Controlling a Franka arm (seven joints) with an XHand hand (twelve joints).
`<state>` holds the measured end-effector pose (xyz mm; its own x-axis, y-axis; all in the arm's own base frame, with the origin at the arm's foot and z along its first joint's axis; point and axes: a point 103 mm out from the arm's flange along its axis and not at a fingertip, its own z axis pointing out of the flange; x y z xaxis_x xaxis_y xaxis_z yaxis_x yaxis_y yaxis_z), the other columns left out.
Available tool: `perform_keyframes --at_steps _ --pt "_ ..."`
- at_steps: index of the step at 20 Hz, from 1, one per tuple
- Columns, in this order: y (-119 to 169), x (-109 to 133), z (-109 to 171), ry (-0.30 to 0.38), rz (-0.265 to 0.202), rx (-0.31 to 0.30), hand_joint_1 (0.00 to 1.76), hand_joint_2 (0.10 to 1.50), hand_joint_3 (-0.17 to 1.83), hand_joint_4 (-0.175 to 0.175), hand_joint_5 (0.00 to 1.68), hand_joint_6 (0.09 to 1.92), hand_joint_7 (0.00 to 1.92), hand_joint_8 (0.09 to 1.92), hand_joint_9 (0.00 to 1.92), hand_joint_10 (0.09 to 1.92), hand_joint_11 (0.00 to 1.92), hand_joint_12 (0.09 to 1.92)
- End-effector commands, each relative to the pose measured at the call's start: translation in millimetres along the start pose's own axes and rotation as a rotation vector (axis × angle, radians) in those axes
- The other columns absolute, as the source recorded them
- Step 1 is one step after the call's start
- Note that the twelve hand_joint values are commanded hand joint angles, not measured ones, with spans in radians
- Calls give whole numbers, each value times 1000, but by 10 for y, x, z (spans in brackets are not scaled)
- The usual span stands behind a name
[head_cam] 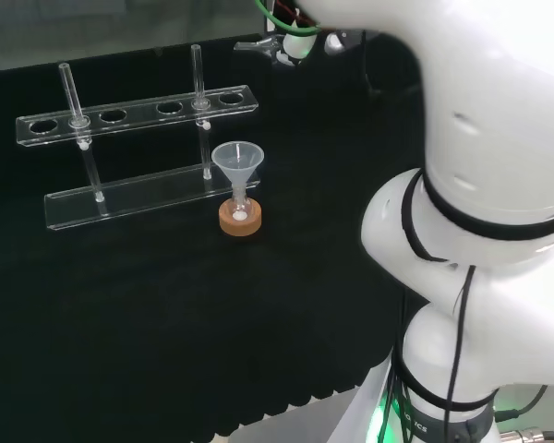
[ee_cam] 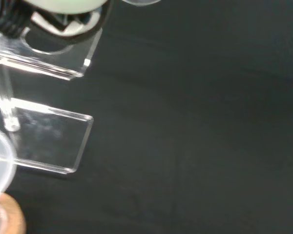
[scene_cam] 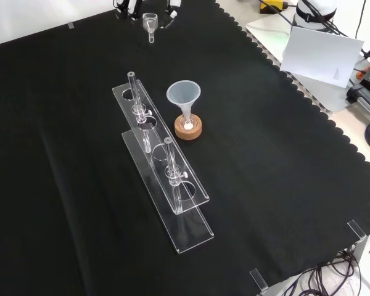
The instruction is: Put the weighing funnel back on the table.
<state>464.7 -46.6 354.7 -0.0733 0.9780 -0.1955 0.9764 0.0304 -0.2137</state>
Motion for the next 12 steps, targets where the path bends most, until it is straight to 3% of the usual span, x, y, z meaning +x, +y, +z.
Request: perform_keyframes --at_steps 1,9,12 --pt "366 -670 1188 44 87 218 1107 656 705 175 1221 787 617 640 978 442 666 1217" --pt "299 -793 1219 53 116 226 1107 657 705 175 1220 789 617 639 979 441 666 1217" --pt "371 -815 1398 68 109 240 1107 657 706 175 1220 789 617 639 979 441 666 1217"
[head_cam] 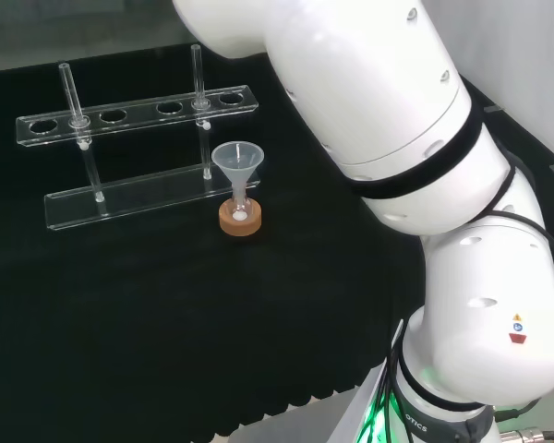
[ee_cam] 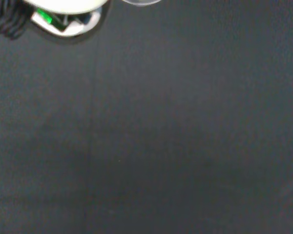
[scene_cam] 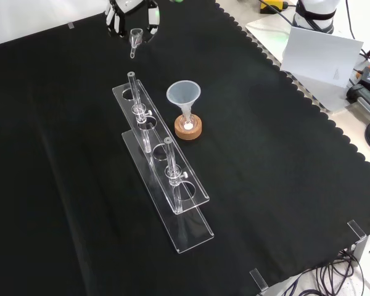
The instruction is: Put the weighing funnel back on the table.
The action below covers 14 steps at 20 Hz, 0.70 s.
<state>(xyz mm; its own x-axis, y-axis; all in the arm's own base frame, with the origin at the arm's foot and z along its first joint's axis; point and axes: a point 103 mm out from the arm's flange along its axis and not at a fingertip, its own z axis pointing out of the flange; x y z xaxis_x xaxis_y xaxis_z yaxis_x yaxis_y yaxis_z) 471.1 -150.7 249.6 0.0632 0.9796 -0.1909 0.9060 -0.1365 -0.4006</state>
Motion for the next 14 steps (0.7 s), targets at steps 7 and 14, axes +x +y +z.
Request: perform_keyframes --at_steps 7,14 --pt "500 50 485 28 -39 55 1107 657 706 175 1219 791 617 639 979 440 666 1217" --pt "754 177 655 17 -53 58 1107 657 706 175 1218 792 617 639 979 439 668 1217"
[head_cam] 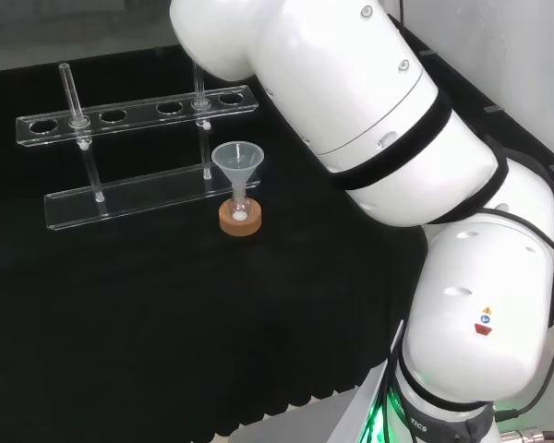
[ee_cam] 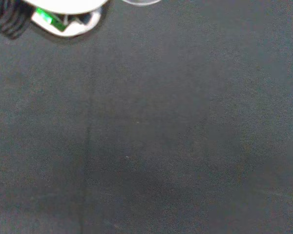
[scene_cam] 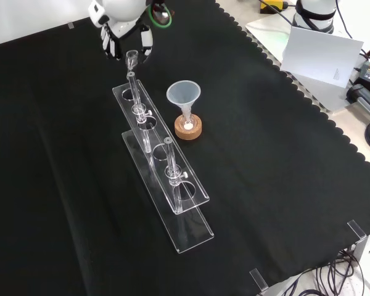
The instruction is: Put the weighing funnel back on the table.
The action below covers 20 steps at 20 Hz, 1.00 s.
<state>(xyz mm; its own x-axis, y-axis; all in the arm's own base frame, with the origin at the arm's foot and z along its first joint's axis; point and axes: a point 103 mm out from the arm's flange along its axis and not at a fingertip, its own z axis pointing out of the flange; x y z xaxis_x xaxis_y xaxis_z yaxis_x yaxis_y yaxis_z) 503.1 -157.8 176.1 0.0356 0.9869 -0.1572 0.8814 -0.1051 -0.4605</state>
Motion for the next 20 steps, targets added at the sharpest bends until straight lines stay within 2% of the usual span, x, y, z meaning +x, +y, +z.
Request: perform_keyframes --at_steps 1,13,20 --pt "194 95 129 -12 -12 1 1107 657 706 175 1218 793 617 639 979 439 668 1217" --pt "387 174 339 -39 8 26 1106 658 706 175 1216 795 617 640 979 438 671 1215" --pt "458 202 510 -56 16 8 1106 658 706 175 1215 797 615 640 980 438 672 1214"
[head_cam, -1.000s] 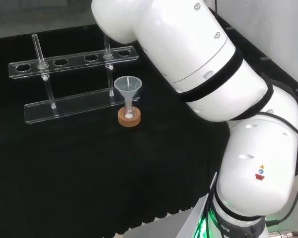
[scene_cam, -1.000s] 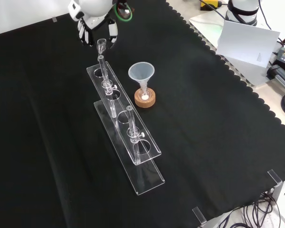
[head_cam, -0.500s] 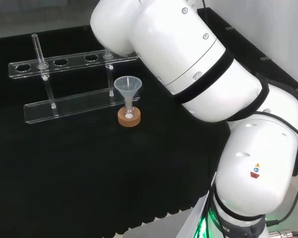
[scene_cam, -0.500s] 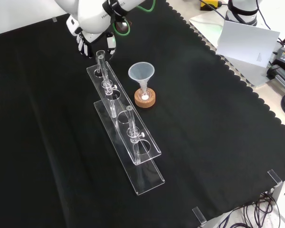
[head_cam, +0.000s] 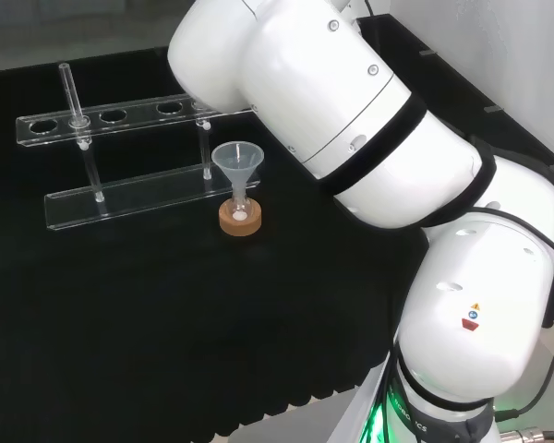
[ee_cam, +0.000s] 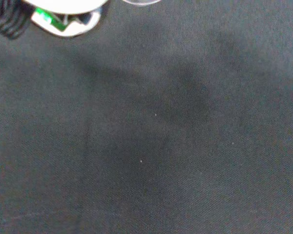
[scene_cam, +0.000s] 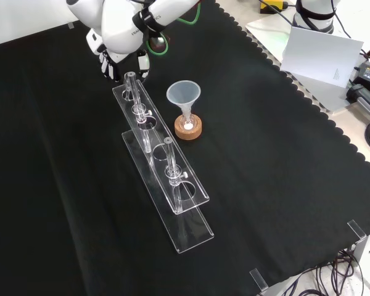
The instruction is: Put the weighing funnel back on the table.
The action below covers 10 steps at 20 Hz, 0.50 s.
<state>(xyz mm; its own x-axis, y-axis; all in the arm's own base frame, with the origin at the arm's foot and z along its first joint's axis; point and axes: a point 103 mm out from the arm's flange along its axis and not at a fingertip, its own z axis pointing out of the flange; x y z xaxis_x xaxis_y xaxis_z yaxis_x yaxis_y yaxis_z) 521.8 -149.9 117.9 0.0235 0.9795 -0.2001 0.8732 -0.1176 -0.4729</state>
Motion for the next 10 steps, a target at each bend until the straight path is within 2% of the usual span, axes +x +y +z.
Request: perform_keyframes --at_steps 1,10 --pt "39 35 109 -14 7 -10 1106 659 706 175 1215 798 615 640 980 437 672 1214" --pt "71 75 166 -17 13 -33 1105 661 704 175 1211 802 621 643 982 438 674 1213"
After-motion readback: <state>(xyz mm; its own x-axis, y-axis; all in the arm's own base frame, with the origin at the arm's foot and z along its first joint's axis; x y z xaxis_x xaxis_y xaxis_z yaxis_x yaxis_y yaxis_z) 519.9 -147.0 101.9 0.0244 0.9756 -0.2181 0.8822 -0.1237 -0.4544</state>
